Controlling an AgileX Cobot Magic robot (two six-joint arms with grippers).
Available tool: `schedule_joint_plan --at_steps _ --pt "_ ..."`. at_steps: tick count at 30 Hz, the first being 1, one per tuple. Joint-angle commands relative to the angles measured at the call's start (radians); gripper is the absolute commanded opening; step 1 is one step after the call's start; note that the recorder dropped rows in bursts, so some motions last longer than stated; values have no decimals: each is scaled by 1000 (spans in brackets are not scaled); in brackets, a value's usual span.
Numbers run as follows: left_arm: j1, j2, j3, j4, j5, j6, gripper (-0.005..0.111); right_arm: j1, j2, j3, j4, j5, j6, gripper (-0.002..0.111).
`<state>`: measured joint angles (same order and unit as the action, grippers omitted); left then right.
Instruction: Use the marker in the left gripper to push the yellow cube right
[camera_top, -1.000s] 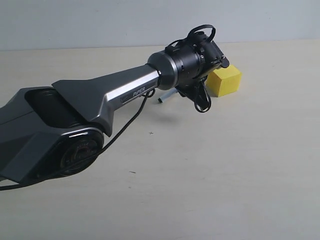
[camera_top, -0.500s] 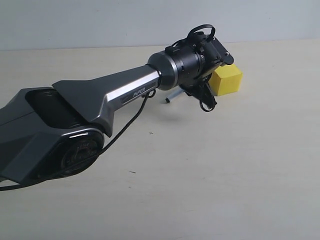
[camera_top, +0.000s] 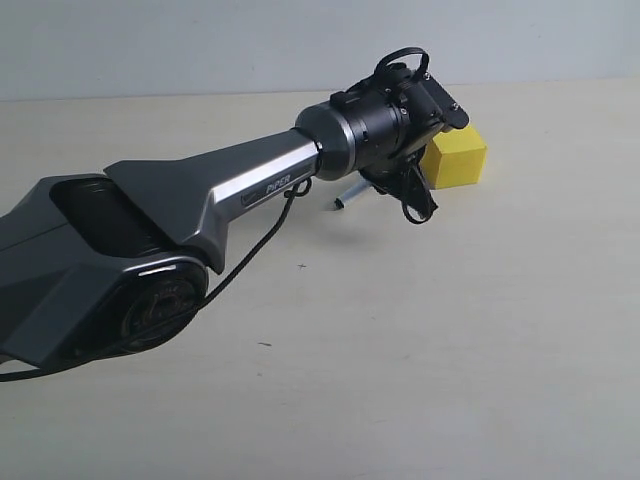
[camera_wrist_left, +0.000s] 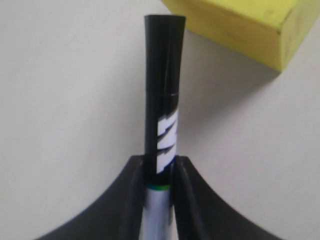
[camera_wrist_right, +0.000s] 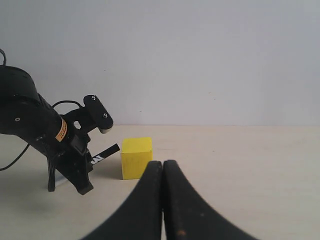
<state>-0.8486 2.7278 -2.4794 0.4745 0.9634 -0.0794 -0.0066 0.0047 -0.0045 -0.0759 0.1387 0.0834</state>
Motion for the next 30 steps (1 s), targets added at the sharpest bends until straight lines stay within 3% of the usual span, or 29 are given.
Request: schedule_joint_plan --at_steps 1,16,22,30 --pt "1 3 0 -17 -54 -55 0 1 -5 4 -1 -5 -1 0" --pt "-1 3 0 -54 -39 -31 0 1 -5 4 -1 -5 -1 0" --pt "-1 3 0 -87 -98 -29 0 1 -5 4 -1 -5 -1 0" --pt "1 -32 0 -58 -35 -32 0 1 -5 4 -1 -5 -1 0"
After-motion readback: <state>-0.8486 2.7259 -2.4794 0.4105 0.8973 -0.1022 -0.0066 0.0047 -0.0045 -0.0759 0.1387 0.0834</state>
